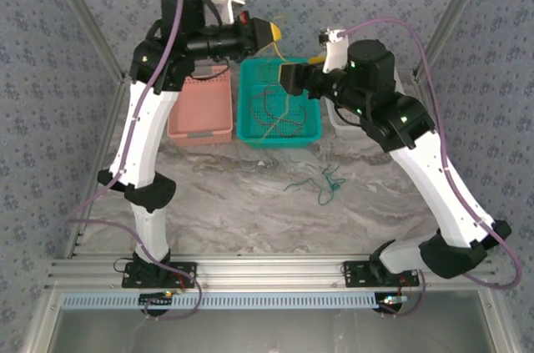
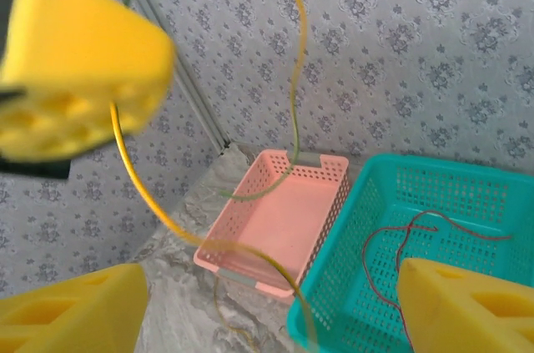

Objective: Untangle the cables

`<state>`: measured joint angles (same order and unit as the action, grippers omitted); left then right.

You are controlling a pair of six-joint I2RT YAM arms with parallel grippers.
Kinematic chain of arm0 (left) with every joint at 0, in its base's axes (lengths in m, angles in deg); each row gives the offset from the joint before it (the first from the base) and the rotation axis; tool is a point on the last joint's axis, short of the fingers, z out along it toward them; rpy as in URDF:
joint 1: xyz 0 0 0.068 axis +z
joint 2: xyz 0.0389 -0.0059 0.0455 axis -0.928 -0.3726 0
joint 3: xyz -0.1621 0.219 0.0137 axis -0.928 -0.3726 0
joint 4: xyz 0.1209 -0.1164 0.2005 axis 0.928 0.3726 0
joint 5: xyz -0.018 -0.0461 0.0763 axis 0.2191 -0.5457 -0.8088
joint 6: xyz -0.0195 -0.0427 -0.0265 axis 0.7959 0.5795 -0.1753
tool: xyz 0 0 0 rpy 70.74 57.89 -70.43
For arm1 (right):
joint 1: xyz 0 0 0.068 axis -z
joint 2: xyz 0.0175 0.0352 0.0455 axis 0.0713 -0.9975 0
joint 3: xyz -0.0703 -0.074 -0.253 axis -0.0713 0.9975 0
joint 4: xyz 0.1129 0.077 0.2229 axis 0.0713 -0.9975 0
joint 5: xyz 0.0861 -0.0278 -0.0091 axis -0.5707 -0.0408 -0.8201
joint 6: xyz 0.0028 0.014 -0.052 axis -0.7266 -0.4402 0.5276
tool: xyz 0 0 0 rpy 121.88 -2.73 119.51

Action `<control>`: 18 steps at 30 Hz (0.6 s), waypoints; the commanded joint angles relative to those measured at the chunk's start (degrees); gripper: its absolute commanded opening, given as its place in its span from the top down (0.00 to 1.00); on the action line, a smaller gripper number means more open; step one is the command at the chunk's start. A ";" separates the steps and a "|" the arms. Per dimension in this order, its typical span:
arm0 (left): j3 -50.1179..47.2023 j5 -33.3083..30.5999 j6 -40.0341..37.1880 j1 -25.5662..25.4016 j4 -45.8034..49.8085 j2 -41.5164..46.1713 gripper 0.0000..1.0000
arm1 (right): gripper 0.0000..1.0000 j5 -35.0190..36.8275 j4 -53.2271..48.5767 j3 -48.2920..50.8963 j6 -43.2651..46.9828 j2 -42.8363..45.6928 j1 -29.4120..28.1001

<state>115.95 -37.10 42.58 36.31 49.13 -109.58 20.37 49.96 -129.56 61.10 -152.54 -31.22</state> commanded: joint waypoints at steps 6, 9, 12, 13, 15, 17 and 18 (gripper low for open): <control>1.20 -0.96 -2.31 -2.83 -0.55 -1.52 1.00 | 0.26 -2.97 -0.78 -3.05 1.64 -4.09 -0.30; 1.20 -1.11 -1.92 -3.39 -1.27 -1.87 1.00 | 0.43 -2.19 -3.34 -3.07 0.79 -5.14 -0.07; 1.20 -1.65 -2.06 -3.48 -0.65 -1.88 1.00 | 0.79 -0.64 -2.69 -2.65 -0.22 -4.35 0.07; 1.28 -2.60 -2.19 -3.44 0.04 -1.75 1.00 | 0.91 0.25 -2.85 -2.74 -0.60 -4.00 0.15; 1.29 -5.40 -2.42 -3.31 2.07 -1.38 0.92 | 1.00 1.35 -4.41 -3.57 -1.26 -3.71 0.91; 1.34 -10.15 -2.28 -2.76 5.32 -0.67 0.54 | 1.00 2.03 -6.31 -4.49 -2.02 -3.17 1.99; 1.26 -14.09 -2.33 -2.49 7.54 0.04 0.39 | 1.00 1.61 -7.07 -4.91 -2.77 -2.79 2.90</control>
<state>115.95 -43.20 41.23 33.25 51.66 -111.20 20.24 46.10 -131.68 60.27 -157.40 -30.13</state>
